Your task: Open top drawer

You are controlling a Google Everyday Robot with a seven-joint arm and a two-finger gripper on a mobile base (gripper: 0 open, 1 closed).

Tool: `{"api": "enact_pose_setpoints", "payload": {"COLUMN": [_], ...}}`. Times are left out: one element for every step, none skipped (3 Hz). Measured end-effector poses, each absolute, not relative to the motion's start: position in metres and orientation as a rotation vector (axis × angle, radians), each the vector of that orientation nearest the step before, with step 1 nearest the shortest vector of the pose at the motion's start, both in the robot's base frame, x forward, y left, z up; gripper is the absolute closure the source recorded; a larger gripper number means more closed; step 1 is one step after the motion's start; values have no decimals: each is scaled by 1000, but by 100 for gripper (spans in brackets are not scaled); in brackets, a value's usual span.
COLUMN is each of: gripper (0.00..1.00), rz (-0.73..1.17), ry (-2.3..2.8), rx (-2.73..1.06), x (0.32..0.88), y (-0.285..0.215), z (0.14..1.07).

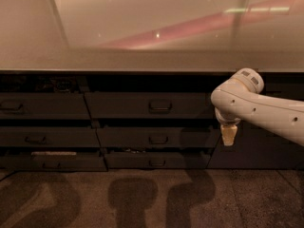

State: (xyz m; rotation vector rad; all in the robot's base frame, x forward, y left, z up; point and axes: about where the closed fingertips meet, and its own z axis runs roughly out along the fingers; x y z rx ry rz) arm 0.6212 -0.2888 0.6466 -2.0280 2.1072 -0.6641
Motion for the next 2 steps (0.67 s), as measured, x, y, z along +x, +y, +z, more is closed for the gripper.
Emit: {"api": "enact_pose_setpoints", "payload": {"gripper": [0,0], "rz": [-664,-585], "ry": [2107,2068], "rx": [-2028,-2042], "x": [621,622], "y": [-289,-287], "z": [647,645]}}
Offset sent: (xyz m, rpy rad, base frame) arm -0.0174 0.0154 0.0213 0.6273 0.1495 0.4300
